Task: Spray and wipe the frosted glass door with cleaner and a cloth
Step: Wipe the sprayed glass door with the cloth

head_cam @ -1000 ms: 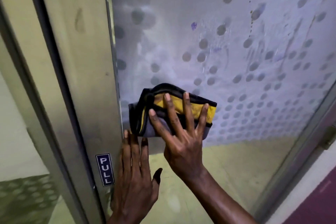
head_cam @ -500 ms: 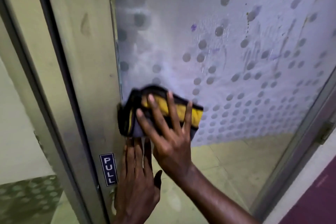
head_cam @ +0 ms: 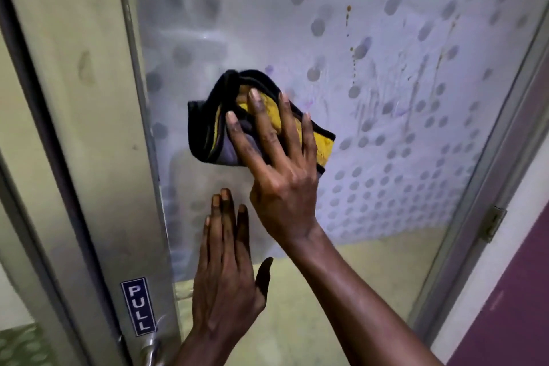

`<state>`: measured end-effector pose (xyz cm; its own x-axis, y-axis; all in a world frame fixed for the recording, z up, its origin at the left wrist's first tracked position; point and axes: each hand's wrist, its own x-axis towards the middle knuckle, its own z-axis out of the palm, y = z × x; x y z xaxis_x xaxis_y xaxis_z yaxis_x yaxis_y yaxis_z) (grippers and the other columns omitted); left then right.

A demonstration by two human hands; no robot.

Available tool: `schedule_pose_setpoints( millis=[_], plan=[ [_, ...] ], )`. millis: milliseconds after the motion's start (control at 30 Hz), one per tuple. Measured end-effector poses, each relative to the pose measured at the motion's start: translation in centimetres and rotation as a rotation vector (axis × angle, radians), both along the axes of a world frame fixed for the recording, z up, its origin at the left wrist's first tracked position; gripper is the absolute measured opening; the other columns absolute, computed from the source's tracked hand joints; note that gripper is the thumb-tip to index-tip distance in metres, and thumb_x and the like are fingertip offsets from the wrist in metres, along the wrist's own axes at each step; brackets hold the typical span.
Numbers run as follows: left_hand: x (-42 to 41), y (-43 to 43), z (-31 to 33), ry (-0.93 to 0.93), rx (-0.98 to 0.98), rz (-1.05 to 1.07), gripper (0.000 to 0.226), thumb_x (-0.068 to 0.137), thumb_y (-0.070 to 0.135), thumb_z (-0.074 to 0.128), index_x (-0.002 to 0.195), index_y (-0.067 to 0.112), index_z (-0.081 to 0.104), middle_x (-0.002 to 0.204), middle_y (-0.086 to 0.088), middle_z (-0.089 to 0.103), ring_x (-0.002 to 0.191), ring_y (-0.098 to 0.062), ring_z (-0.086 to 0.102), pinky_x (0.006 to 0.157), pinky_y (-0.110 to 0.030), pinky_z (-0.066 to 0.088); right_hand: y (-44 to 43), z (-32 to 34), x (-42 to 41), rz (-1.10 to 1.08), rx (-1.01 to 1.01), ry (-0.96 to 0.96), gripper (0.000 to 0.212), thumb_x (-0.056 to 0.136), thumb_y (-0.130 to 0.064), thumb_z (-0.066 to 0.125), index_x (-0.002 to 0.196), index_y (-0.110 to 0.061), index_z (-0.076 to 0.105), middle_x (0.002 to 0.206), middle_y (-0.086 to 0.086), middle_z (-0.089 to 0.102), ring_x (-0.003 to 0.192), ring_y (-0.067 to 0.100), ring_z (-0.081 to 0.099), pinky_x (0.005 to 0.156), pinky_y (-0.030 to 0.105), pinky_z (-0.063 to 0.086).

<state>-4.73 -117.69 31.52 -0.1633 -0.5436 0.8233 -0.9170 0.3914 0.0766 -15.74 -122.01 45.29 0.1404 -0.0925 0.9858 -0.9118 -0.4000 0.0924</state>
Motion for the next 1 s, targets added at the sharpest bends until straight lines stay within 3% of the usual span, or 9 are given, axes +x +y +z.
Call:
schedule_pose_setpoints(
  millis=[67,167,267,333,433,500,633,767,1000],
  plan=[
    [0.1,-0.3,-0.1,-0.026,-0.008,0.027,0.112,0.092,0.047,0.078,0.174,-0.005,0.023,0.186,-0.028,0.012,0.176,-0.043,0.009,0.143,-0.050,0.013,0.6,-1.9,-2.9,-0.067,0.038,-0.078,0.077,0.094,0.020,0.045,0.160,-0.019,0.055,0.172,0.016,0.045,0.165,0.046,0.033,0.127,0.072,0.033],
    [1.0,-0.6,-0.5,-0.091,-0.012,0.042,0.115,0.089,0.051,0.077,0.174,-0.003,0.023,0.187,-0.027,0.012,0.176,-0.043,0.008,0.142,-0.049,0.012,0.4,-1.0,-6.9,-0.034,0.086,-0.564,0.096,0.068,0.022,0.049,0.158,-0.010,0.055,0.173,0.021,0.041,0.165,0.047,0.031,0.129,0.071,0.032],
    [1.2,-0.6,-0.6,-0.093,-0.040,0.058,0.116,0.088,0.051,0.078,0.174,-0.003,0.023,0.187,-0.027,0.012,0.176,-0.044,0.008,0.144,-0.048,0.010,-0.5,2.3,-7.0,0.042,0.045,-0.879,0.089,0.075,0.008,0.044,0.161,-0.012,0.052,0.175,0.017,0.039,0.167,0.042,0.031,0.133,0.066,0.029],
    [0.6,-0.7,-0.9,-0.033,-0.080,0.042,0.117,0.087,0.048,0.083,0.174,-0.004,0.024,0.186,-0.028,0.013,0.175,-0.047,0.012,0.144,-0.049,0.011,-0.5,2.7,-4.9,0.014,0.040,-0.686,0.088,0.077,-0.004,0.046,0.164,-0.016,0.048,0.178,0.015,0.035,0.169,0.042,0.026,0.134,0.068,0.024],
    [-1.6,-0.8,-1.3,0.013,-0.129,0.006,0.115,0.090,0.048,0.082,0.173,-0.006,0.023,0.185,-0.031,0.016,0.173,-0.051,0.018,0.143,-0.052,0.017,-0.1,-0.9,-1.8,0.024,0.065,-0.116,0.062,0.104,-0.005,0.039,0.163,-0.021,0.050,0.178,0.014,0.034,0.168,0.047,0.023,0.130,0.075,0.023],
    [-2.7,-0.9,-1.3,-0.008,-0.119,-0.018,0.115,0.090,0.047,0.079,0.174,-0.007,0.020,0.184,-0.032,0.015,0.173,-0.051,0.017,0.141,-0.055,0.022,0.1,-2.9,-2.4,-0.010,0.053,0.085,0.051,0.112,-0.011,0.052,0.161,-0.023,0.053,0.174,0.012,0.042,0.166,0.048,0.028,0.127,0.076,0.029],
    [-3.0,-1.3,-1.0,-0.019,-0.100,-0.013,0.105,0.090,0.048,0.073,0.169,-0.007,0.031,0.182,-0.033,0.024,0.172,-0.049,0.021,0.131,-0.060,0.035,0.0,-1.1,-6.6,-0.025,0.049,-0.154,0.075,0.092,0.016,0.045,0.157,-0.019,0.058,0.172,0.017,0.045,0.165,0.048,0.031,0.127,0.075,0.029],
    [-2.6,-1.5,-0.8,-0.081,-0.121,0.047,0.096,0.091,0.048,0.067,0.163,-0.011,0.043,0.175,-0.038,0.034,0.167,-0.050,0.030,0.125,-0.060,0.040,-0.6,5.4,-5.6,0.117,0.050,-0.551,0.092,0.072,0.010,0.053,0.160,-0.016,0.055,0.176,0.015,0.039,0.170,0.041,0.021,0.133,0.071,0.021],
    [-6.2,-1.4,-1.5,-0.001,-0.125,0.066,0.100,0.095,0.053,0.062,0.168,-0.009,0.033,0.182,-0.034,0.020,0.173,-0.050,0.018,0.140,-0.052,0.017,-1.1,2.9,-5.6,0.115,0.024,0.269,0.070,0.100,0.010,0.050,0.160,-0.024,0.055,0.175,0.009,0.044,0.170,0.042,0.022,0.133,0.069,0.023]
  ],
)
